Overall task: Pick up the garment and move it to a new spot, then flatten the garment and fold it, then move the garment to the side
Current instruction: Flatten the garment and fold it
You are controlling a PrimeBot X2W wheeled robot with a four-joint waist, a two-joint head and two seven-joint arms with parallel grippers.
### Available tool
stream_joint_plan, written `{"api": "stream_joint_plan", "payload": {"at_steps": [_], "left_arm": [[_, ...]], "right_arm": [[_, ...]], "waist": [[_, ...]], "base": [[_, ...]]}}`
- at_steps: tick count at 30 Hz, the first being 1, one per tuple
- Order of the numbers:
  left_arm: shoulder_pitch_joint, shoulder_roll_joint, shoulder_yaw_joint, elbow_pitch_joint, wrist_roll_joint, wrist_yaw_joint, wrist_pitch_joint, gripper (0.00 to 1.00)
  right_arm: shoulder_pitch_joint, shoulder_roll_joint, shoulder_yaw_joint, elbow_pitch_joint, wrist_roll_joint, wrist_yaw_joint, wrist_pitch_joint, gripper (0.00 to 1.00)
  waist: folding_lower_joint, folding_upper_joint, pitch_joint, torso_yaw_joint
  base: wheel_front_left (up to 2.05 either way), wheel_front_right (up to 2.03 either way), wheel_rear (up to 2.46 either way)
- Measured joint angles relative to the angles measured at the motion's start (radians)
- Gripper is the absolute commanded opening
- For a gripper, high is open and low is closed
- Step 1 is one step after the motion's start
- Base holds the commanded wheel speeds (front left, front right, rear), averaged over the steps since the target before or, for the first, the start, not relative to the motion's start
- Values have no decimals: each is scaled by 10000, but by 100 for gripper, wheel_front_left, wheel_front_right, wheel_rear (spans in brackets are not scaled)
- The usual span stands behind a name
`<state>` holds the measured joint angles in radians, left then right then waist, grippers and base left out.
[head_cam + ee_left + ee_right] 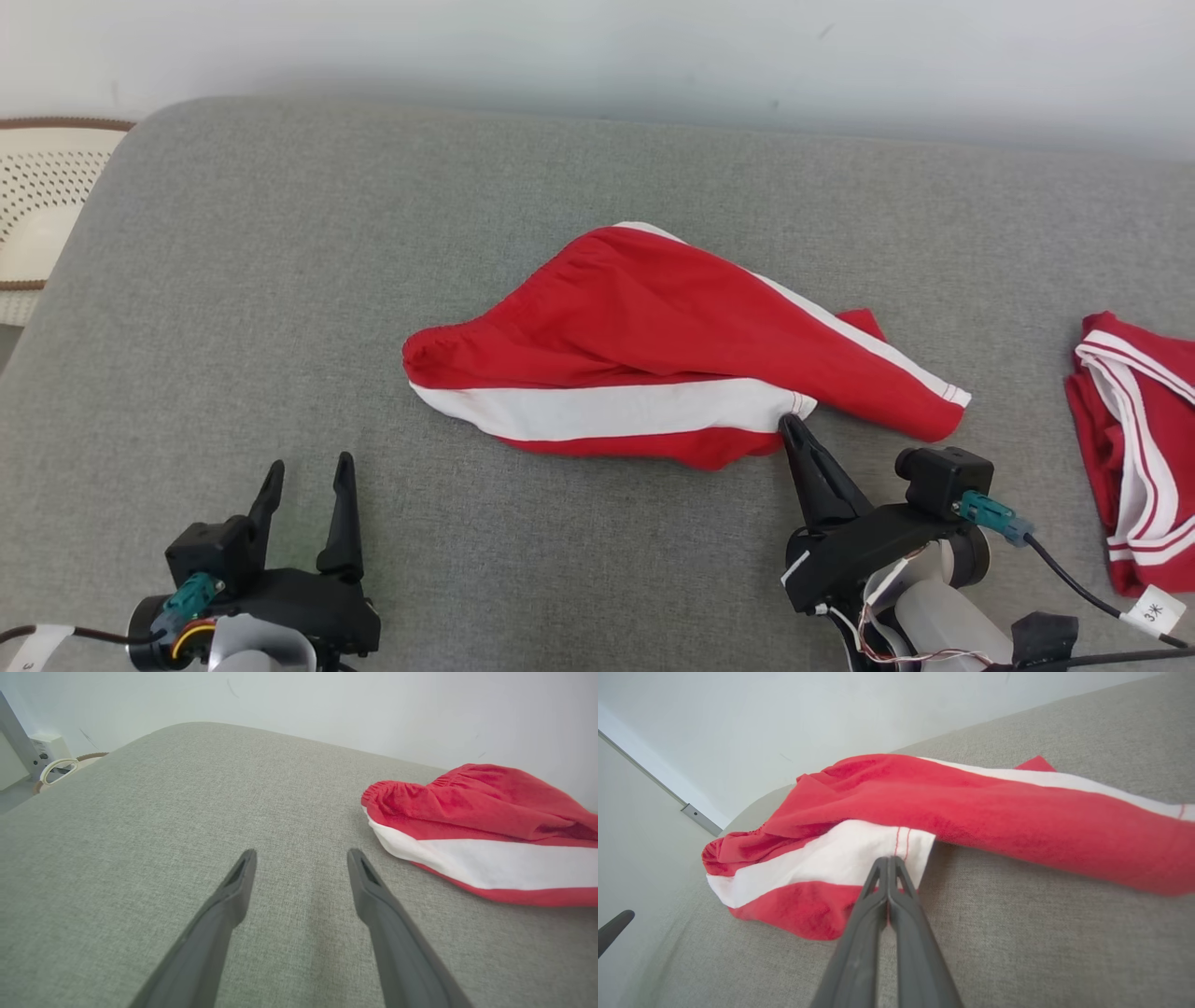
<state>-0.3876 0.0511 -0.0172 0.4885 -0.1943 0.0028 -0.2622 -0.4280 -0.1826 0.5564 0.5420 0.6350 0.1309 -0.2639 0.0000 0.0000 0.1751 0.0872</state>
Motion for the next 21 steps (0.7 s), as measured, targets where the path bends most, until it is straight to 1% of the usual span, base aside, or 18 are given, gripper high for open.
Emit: {"api": "stream_joint_plan", "payload": {"at_steps": [7,8,9,14,20,21], "left_arm": [[205,-4,109,42,73,-27,2,100],[205,-4,98,40,71,-48,2,100],[203,-4,77,35,58,-59,2,100],[129,-6,-184,-35,-33,-58,2,100],[95,-8,-245,-54,-50,-50,2,100],[96,-10,-236,-54,-40,-48,2,100]], "right_arm": [[383,-221,-52,-151,119,0,0,0],[452,-242,-54,-138,192,0,0,49],[490,-263,-40,-125,215,0,0,100],[362,-259,-4,-167,263,0,0,100],[82,-226,44,-94,274,0,0,100],[25,-222,27,-81,276,0,0,95]], "waist": [[0,0,-258,-263],[0,0,-286,-313],[-1,0,-301,-360],[0,0,-181,-407],[0,0,11,-72],[0,0,36,-11]], "base": [[0,0,0],[0,0,0],[0,0,0],[0,0,0],[0,0,0],[0,0,0]]}}
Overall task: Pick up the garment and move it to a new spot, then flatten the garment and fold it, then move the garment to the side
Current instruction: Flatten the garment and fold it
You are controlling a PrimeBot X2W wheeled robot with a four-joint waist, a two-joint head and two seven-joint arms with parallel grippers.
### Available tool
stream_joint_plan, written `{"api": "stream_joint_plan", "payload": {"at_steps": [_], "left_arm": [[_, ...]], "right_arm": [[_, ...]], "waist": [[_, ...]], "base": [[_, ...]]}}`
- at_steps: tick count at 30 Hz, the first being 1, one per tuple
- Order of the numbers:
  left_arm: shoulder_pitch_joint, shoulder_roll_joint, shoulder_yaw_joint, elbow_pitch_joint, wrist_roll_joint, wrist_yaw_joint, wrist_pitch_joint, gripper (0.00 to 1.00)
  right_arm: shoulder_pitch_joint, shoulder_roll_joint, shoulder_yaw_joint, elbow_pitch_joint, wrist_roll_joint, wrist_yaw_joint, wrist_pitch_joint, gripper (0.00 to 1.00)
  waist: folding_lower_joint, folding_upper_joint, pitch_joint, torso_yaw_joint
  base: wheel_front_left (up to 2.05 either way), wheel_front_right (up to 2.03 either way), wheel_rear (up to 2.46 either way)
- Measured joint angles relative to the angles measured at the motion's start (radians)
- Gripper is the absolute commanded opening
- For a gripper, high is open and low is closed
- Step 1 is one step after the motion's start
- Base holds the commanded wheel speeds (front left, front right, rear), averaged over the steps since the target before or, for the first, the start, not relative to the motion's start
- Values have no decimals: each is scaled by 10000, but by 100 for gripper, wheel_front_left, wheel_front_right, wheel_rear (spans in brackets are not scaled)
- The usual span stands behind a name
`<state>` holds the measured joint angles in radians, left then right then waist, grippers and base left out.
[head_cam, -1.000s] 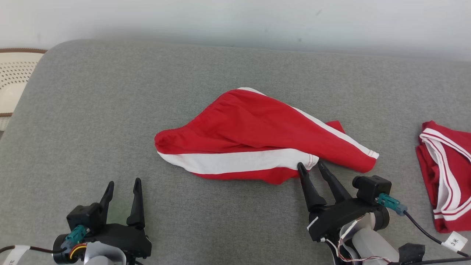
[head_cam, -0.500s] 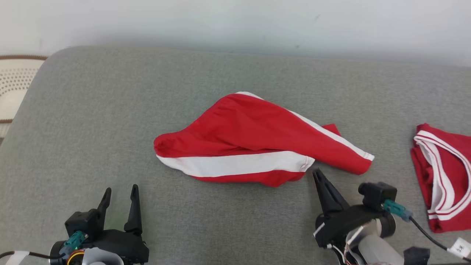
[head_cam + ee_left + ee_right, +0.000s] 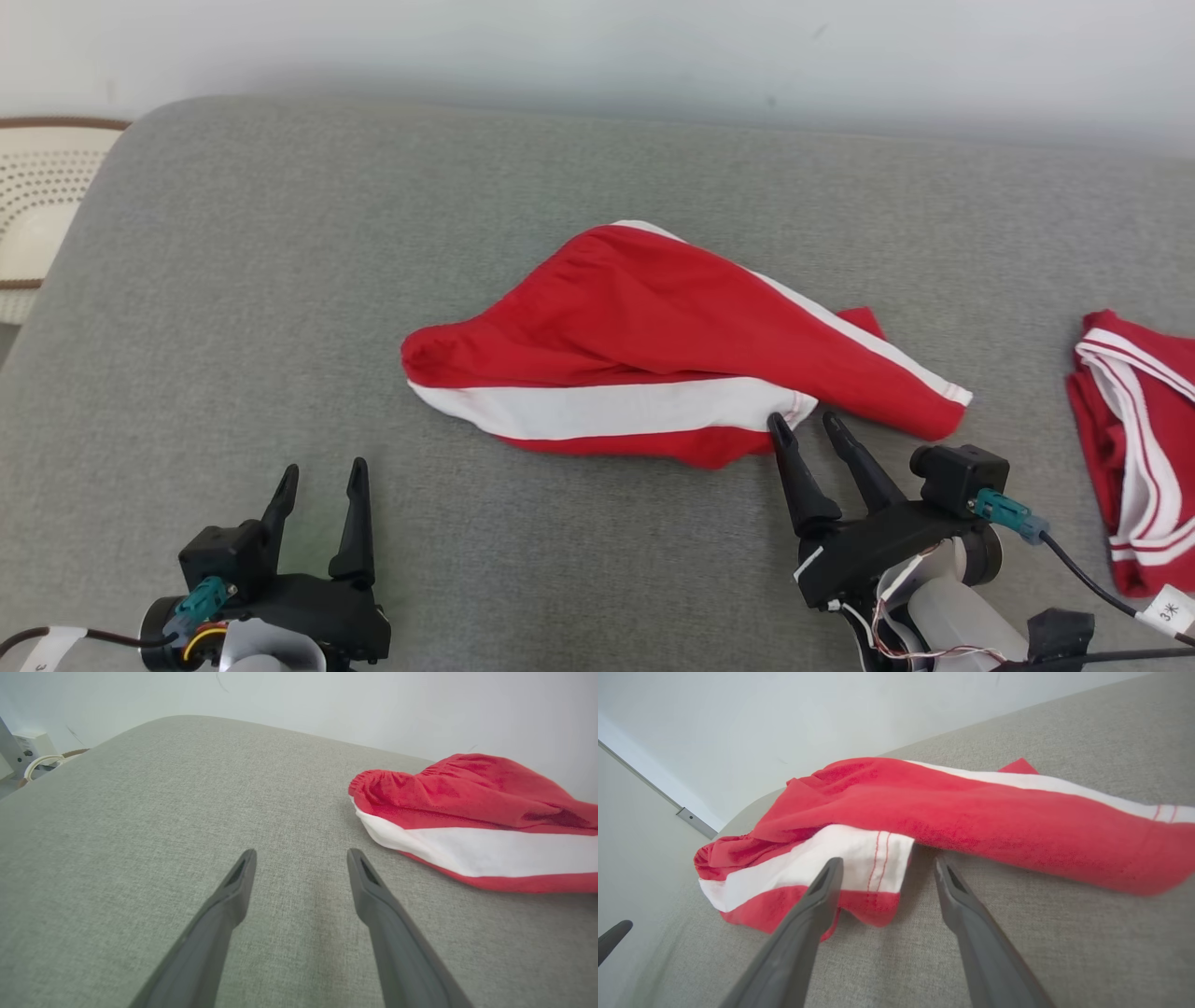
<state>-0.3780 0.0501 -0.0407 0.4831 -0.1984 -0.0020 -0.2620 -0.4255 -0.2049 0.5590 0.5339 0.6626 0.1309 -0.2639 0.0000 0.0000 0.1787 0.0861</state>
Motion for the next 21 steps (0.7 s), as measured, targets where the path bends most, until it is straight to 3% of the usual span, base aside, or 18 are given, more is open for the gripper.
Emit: {"api": "stream_joint_plan", "payload": {"at_steps": [3,4,5,8,10,15,21], "left_arm": [[0,6,10,-15,0,2,-2,100],[0,6,10,-15,0,2,-2,100],[0,4,8,-29,0,-4,0,100],[1,4,-2,-84,0,8,0,100],[6,4,19,-107,6,8,0,100],[29,4,150,-123,102,8,0,100],[105,6,196,-58,92,-56,0,100]], "right_arm": [[-97,-10,4,161,4,0,0,80],[-97,-10,4,161,4,0,0,80],[-137,-29,48,255,4,0,0,72],[-165,-38,73,385,58,0,0,38],[-196,-33,113,374,58,0,0,2],[-163,-115,222,65,58,0,0,0],[303,-660,556,-391,167,0,2,0]], "waist": [[0,0,67,178],[0,0,67,178],[0,0,83,235],[0,0,128,372],[0,0,155,413],[1,0,111,285],[0,0,-143,-97]], "base": [[0,0,0],[0,0,0],[0,0,0],[0,0,0],[0,0,0],[0,0,0],[0,0,0]]}}
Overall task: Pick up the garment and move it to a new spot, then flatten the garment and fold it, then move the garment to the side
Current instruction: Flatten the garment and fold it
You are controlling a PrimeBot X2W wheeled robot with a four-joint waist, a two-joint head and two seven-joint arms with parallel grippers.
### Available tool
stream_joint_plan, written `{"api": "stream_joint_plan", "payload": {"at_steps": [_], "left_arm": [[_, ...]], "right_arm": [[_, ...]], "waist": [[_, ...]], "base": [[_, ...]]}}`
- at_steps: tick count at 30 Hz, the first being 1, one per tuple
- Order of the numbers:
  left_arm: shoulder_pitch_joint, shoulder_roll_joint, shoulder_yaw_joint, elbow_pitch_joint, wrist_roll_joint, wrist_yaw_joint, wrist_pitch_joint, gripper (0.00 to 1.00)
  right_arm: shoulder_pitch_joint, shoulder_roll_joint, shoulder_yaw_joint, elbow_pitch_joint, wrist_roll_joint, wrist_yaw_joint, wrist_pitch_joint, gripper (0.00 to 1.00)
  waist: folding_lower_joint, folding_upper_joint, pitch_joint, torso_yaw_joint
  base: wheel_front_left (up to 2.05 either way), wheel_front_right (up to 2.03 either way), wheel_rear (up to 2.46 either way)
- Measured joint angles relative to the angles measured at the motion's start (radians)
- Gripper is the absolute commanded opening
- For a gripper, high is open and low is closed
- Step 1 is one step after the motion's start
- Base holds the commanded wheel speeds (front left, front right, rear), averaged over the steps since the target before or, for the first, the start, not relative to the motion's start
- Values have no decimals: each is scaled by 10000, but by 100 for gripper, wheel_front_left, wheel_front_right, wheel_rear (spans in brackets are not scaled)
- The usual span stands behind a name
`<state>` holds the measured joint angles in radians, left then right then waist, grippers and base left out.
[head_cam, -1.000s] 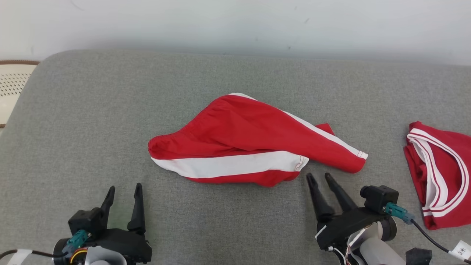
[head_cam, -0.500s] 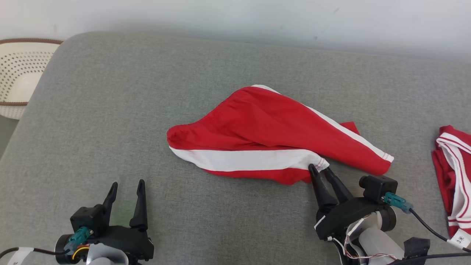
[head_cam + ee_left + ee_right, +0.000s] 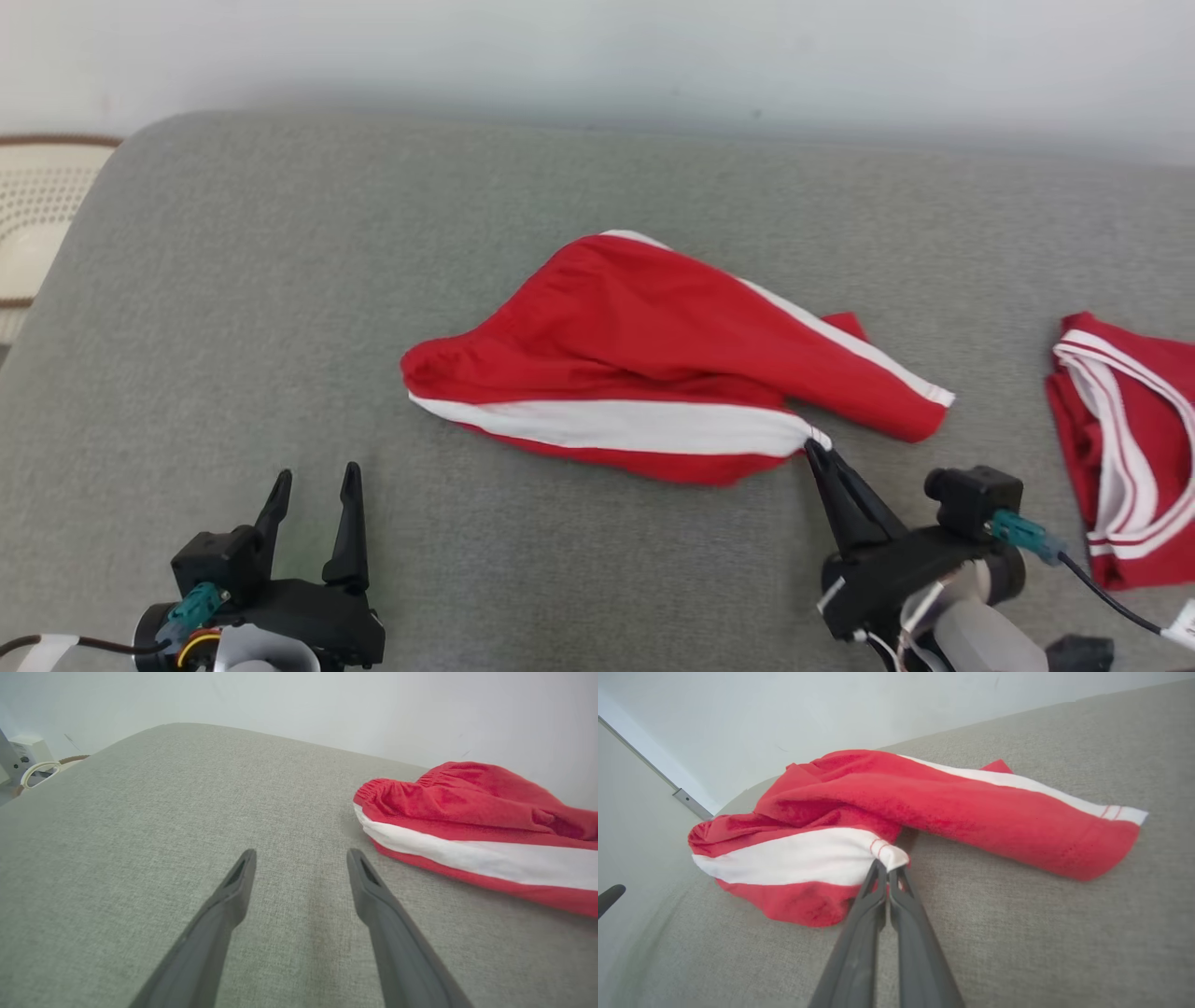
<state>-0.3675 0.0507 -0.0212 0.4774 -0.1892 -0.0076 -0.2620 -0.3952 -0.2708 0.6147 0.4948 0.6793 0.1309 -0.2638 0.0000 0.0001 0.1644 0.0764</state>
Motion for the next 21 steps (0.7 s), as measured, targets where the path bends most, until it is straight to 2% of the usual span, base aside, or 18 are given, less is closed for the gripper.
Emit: {"api": "stream_joint_plan", "payload": {"at_steps": [6,10,11,12,13,21], "left_arm": [[167,-6,-157,56,-151,21,0,100],[209,-2,-236,136,-217,88,0,100],[225,-8,-261,155,-226,90,0,100],[254,-10,-255,199,-242,84,-2,100],[291,-6,-217,263,-242,73,0,100],[628,-6,33,353,-88,-77,0,100]], "right_arm": [[435,-811,673,-316,389,0,-2,0],[624,-1197,742,-224,619,0,-2,0],[641,-1229,731,-201,639,0,-2,18],[664,-1233,713,-174,688,0,-2,44],[702,-1212,673,-138,719,0,-2,100],[856,-1081,192,46,397,0,0,100]], "waist": [[0,0,-364,-464],[0,0,-614,-726],[0,0,-676,-780],[-1,-1,-730,-833],[-1,0,-777,-883],[0,-1,-1154,-1066]], "base": [[0,0,0],[0,0,0],[0,0,0],[0,0,0],[0,0,0],[0,0,0]]}}
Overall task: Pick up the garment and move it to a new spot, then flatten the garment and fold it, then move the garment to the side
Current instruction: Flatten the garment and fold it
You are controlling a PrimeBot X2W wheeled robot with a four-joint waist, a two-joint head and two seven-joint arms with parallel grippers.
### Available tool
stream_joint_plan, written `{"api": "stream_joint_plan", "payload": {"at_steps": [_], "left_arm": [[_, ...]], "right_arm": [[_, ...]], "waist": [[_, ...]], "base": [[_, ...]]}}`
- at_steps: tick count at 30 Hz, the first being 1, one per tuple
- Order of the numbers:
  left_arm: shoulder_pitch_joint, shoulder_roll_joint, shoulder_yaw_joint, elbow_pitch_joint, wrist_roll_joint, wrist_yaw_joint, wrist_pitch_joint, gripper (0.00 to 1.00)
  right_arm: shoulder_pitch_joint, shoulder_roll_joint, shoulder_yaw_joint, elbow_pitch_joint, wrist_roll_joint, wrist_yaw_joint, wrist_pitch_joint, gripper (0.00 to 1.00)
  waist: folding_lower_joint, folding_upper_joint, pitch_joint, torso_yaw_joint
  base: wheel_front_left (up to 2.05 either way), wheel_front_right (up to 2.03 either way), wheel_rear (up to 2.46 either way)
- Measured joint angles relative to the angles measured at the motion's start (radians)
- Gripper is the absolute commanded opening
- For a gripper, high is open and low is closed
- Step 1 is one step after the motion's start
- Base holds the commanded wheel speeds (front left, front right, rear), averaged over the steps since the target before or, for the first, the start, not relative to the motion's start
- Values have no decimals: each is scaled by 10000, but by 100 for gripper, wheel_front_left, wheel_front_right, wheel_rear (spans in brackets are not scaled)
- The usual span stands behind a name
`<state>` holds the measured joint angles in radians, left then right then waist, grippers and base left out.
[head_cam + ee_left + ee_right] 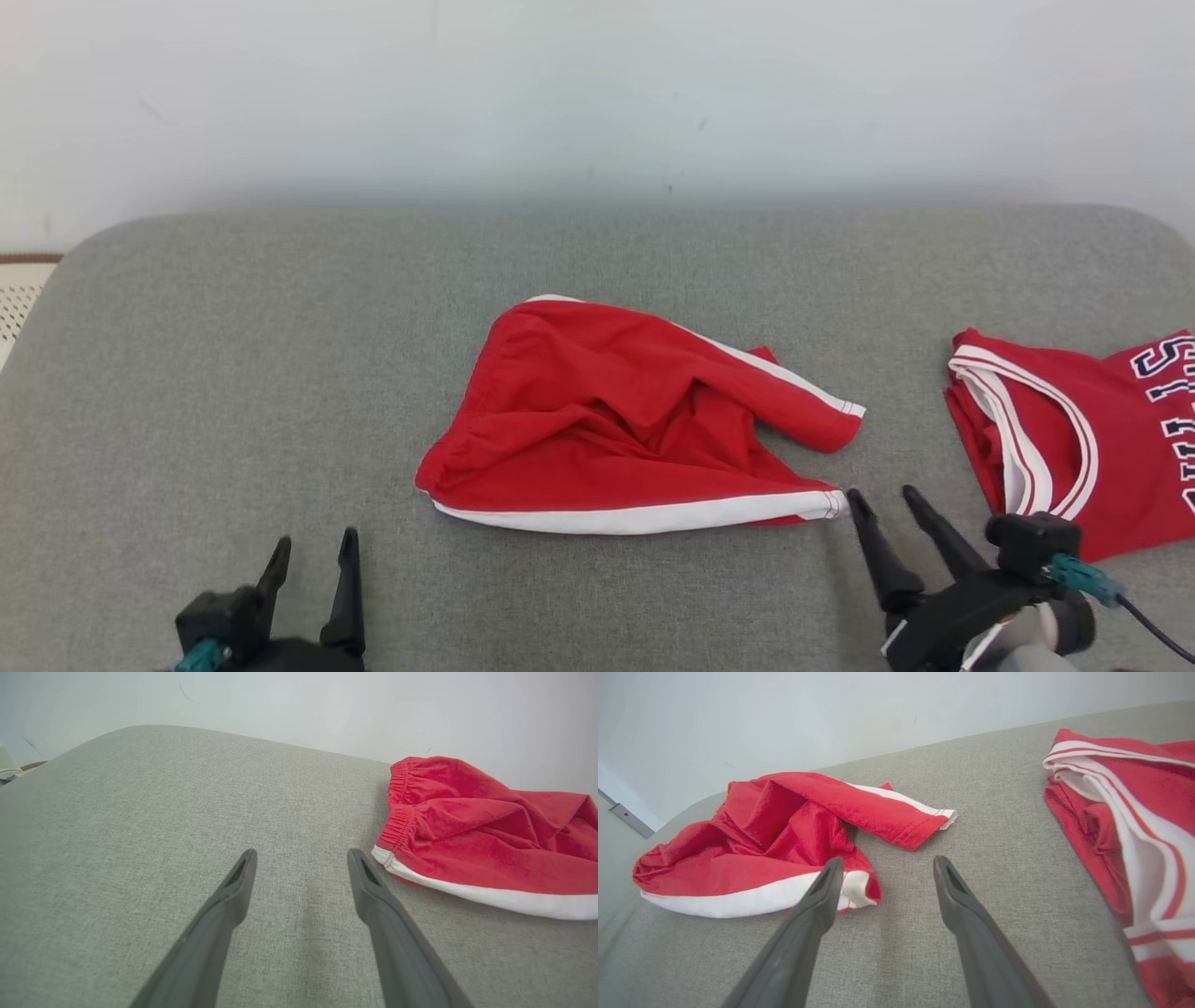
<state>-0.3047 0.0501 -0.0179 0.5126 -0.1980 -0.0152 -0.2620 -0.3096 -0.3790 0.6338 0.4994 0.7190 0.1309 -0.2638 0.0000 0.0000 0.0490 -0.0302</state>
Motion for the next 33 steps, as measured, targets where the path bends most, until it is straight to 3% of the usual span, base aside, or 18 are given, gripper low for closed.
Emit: {"api": "stream_joint_plan", "payload": {"at_steps": [5,16,22,33], "left_arm": [[579,2,314,-552,403,125,0,100],[1873,2,744,-1684,1026,313,0,100],[2413,2,663,-1942,1122,305,-2,100],[2376,2,466,-1969,1110,270,0,100]], "right_arm": [[315,151,-1304,-301,-986,0,-2,100],[1400,1315,-3467,-1078,-3333,0,-2,100],[1882,1684,-3695,-1267,-3781,0,-2,100],[1936,1693,-3348,-1185,-3653,0,-2,100]], "waist": [[0,-1,-271,-45],[0,0,-755,-184],[0,0,-971,-203],[0,0,-777,-172]], "base": [[0,0,0],[0,0,0],[0,0,0],[0,0,0]]}}
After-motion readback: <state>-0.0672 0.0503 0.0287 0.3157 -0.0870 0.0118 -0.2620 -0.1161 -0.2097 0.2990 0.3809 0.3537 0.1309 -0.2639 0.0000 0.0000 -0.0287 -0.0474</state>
